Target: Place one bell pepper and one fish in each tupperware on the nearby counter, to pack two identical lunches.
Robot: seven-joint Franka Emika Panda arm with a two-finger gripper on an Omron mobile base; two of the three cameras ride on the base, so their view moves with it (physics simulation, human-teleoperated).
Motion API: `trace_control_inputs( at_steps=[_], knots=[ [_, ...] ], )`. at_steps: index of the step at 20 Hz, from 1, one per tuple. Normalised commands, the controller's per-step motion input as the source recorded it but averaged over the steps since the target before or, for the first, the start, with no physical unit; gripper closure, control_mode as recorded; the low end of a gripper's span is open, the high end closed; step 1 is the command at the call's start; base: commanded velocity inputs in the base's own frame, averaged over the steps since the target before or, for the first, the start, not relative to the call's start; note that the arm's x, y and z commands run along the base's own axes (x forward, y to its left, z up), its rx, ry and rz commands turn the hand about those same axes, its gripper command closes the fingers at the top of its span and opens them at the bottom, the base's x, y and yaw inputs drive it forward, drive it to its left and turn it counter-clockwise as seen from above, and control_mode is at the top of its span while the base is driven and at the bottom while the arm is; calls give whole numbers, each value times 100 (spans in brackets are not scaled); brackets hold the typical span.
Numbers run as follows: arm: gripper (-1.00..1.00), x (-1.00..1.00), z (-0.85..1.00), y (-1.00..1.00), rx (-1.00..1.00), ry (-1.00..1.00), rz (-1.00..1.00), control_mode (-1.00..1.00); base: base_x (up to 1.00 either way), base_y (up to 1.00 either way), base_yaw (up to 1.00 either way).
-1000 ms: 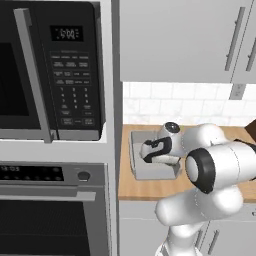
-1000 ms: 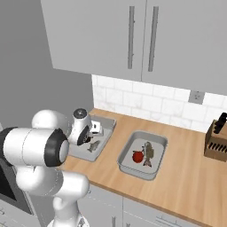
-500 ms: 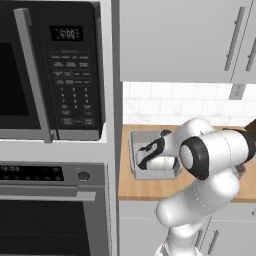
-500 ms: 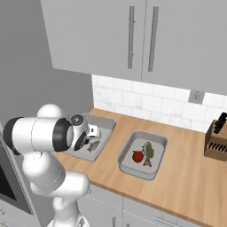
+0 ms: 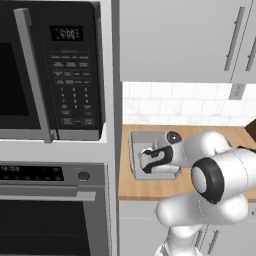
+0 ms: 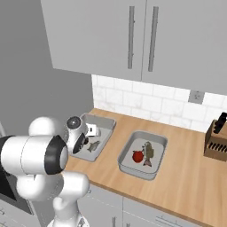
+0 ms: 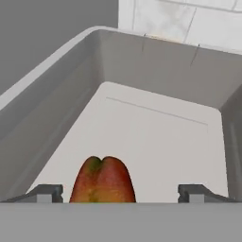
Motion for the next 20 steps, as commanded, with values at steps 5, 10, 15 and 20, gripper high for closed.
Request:
trace_control_inputs(
  at_steps=[5, 10, 15, 20],
  knots=[
    [-100, -19, 23, -44, 0, 21, -10, -100, 0, 0, 0],
    [-100, -69, 29, -38, 0, 8, -8, -100, 0, 0, 0],
    [-100, -100, 48, -10, 0, -2, 0, -100, 0, 0, 0],
    [-100, -100, 62, -2, 0, -4, 0, -100, 0, 0, 0]
  ],
)
